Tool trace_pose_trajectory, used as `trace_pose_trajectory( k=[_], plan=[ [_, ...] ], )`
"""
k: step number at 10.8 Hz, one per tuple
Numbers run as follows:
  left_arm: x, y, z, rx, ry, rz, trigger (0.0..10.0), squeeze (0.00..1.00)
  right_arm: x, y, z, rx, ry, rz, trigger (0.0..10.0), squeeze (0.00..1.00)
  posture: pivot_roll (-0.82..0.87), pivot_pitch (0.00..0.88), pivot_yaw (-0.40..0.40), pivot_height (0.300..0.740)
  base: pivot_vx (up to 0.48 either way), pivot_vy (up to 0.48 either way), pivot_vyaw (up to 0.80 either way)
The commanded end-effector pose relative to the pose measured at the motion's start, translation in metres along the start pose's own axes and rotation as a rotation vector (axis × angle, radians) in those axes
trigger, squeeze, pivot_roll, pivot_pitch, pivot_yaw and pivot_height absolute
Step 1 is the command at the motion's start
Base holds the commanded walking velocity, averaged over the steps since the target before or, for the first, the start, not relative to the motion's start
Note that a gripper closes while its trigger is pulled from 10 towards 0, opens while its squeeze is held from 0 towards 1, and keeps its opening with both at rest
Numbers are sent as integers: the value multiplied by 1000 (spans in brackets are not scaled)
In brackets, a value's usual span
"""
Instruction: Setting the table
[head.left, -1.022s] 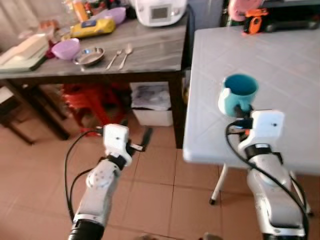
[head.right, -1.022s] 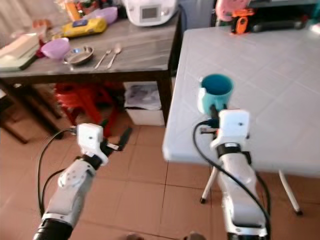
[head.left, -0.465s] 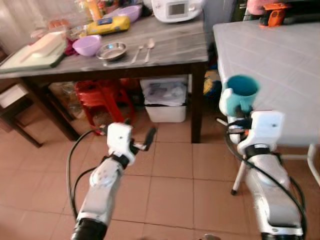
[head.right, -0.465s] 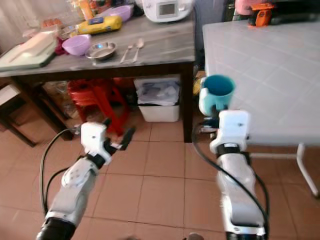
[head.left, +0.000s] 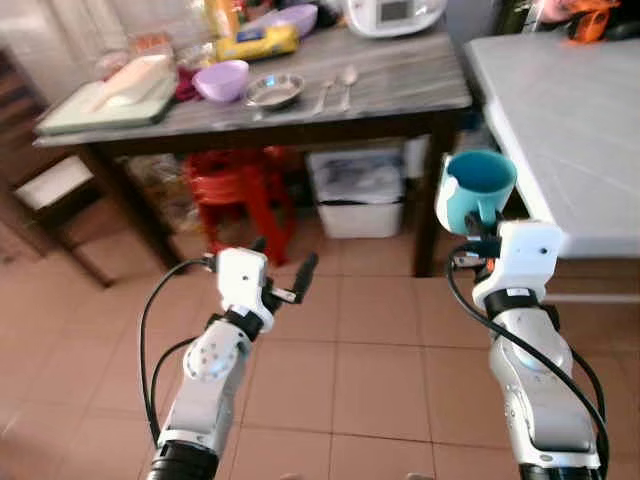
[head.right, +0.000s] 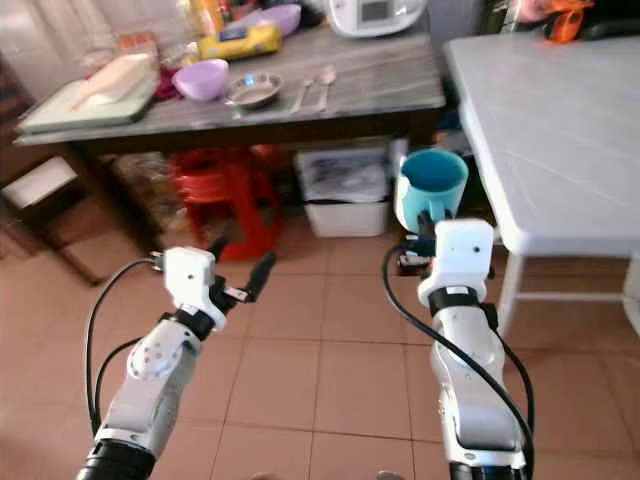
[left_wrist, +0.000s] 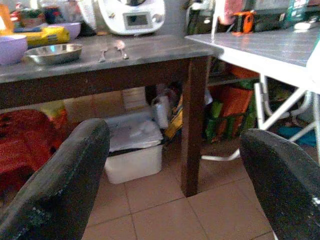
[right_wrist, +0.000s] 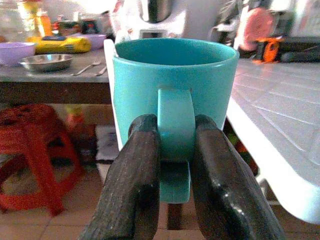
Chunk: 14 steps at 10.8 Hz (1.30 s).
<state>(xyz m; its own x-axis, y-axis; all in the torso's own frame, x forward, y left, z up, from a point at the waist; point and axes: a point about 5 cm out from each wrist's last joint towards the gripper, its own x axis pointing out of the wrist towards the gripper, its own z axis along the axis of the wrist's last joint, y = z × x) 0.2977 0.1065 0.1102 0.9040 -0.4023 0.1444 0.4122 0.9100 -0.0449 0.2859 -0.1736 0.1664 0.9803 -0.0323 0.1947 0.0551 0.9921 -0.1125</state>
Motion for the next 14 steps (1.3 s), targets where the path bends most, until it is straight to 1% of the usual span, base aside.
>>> trace_pose_trajectory(
  k=[1,11,12,13,14],
  plan=[
    [-4,10,4,21,-8,20,10000,0,1,8,5,15,-22,23,10000,0,-110,90,141,740,0,0,0],
    [-4,10,4,21,-8,20,10000,0,1,8,5,15,-22,23,10000,0,-110,90,141,740,0,0,0],
    [-5,5,5,27,-11,-39,10000,0,0,10,5,10,-31,28,10000,0,-104,98,157,740,349,0,0],
    [-5,2,6,27,-13,-68,10000,0,-1,11,5,-5,-37,31,10000,0,-107,99,160,740,368,0,0],
    [-5,1,6,24,-13,-75,10000,0,-1,9,5,-10,-38,26,10000,0,-111,101,161,740,394,0,0]
  ],
)
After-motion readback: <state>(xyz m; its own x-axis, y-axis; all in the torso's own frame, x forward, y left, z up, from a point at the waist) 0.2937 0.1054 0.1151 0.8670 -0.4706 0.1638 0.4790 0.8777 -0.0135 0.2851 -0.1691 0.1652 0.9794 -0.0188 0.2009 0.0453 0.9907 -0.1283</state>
